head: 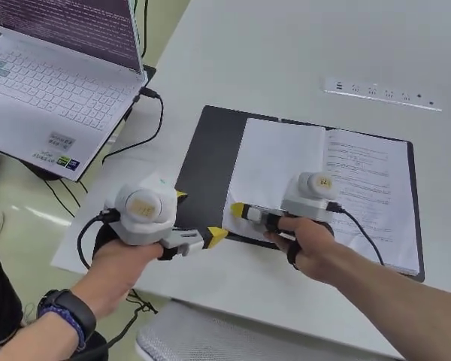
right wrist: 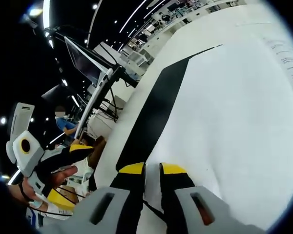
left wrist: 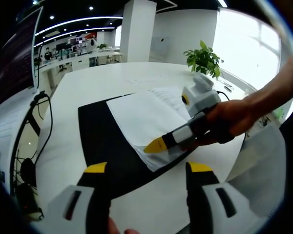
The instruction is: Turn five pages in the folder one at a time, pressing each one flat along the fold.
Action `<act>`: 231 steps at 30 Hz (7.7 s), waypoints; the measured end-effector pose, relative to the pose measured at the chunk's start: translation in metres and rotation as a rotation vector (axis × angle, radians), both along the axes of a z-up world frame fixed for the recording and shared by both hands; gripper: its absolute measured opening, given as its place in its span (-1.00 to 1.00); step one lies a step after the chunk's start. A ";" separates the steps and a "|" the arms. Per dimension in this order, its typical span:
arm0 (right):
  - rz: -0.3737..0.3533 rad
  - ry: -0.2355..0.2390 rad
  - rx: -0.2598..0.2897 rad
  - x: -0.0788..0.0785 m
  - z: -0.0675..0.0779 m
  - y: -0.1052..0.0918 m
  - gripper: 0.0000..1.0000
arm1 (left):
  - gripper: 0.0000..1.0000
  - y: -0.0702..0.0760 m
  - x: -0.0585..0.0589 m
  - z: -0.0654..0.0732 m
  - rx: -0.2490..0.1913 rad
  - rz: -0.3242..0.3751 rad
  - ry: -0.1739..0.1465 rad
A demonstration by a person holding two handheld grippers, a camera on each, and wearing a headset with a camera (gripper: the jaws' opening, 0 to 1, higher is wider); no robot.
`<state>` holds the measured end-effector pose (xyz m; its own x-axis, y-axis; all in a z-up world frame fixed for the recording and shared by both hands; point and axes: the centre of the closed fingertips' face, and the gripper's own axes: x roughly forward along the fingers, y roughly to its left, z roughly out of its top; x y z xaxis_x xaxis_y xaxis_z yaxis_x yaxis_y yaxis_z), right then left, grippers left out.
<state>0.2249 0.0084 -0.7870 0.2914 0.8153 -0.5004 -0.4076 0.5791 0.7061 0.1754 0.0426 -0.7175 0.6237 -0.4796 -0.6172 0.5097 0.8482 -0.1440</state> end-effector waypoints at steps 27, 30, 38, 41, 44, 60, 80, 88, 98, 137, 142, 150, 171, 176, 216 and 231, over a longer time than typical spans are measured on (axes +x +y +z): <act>0.043 -0.200 0.091 0.015 0.058 -0.040 -0.25 | -0.06 -0.030 0.027 0.009 -0.014 -0.038 -0.029; 0.029 -0.207 0.074 0.021 0.059 -0.052 -0.28 | -0.14 -0.039 0.033 0.012 -0.034 -0.045 -0.033; -0.022 -0.217 0.069 0.029 0.065 -0.078 -0.38 | -0.41 -0.048 0.041 0.001 -0.002 -0.063 -0.013; -0.028 -0.216 0.064 0.029 0.063 -0.085 -0.40 | -0.51 -0.050 0.041 -0.007 0.034 -0.082 -0.005; -0.039 -0.211 0.064 0.029 0.063 -0.089 -0.43 | -0.59 -0.053 0.041 -0.012 0.038 -0.089 0.009; -0.061 -0.203 0.059 0.028 0.061 -0.112 -0.48 | -1.00 -0.051 0.025 -0.068 0.108 -0.116 0.170; -0.088 -0.233 0.016 0.067 0.050 -0.141 -0.73 | -1.00 -0.043 0.031 -0.074 0.092 -0.059 0.191; -0.138 -0.231 0.001 0.075 0.045 -0.144 -0.83 | -1.00 -0.042 0.032 -0.076 0.055 -0.010 0.208; -0.175 -0.237 -0.004 0.088 0.037 -0.145 -1.00 | -1.00 -0.043 0.031 -0.077 0.046 -0.004 0.219; -0.420 -0.212 0.072 0.171 0.023 -0.157 -1.00 | -1.00 -0.043 0.029 -0.076 0.058 0.002 0.196; -0.445 -0.218 0.069 0.180 0.024 -0.156 -1.00 | -1.00 -0.043 0.030 -0.076 0.056 -0.006 0.199; -0.457 -0.223 0.059 0.202 0.024 -0.154 -1.00 | -1.00 -0.043 0.030 -0.076 0.054 -0.002 0.198; -0.528 -0.216 0.097 0.252 0.011 -0.164 -1.00 | -1.00 -0.045 0.026 -0.068 0.042 -0.007 0.207; -0.485 -0.235 0.086 0.245 0.013 -0.160 -1.00 | -1.00 -0.046 0.024 -0.064 0.044 -0.007 0.207; -0.166 -0.247 0.130 0.097 0.026 -0.145 -1.00 | -1.00 -0.044 0.030 -0.074 0.050 -0.040 0.205; -0.132 -0.225 0.137 0.050 0.025 -0.144 -1.00 | -1.00 -0.044 0.030 -0.077 0.063 -0.043 0.201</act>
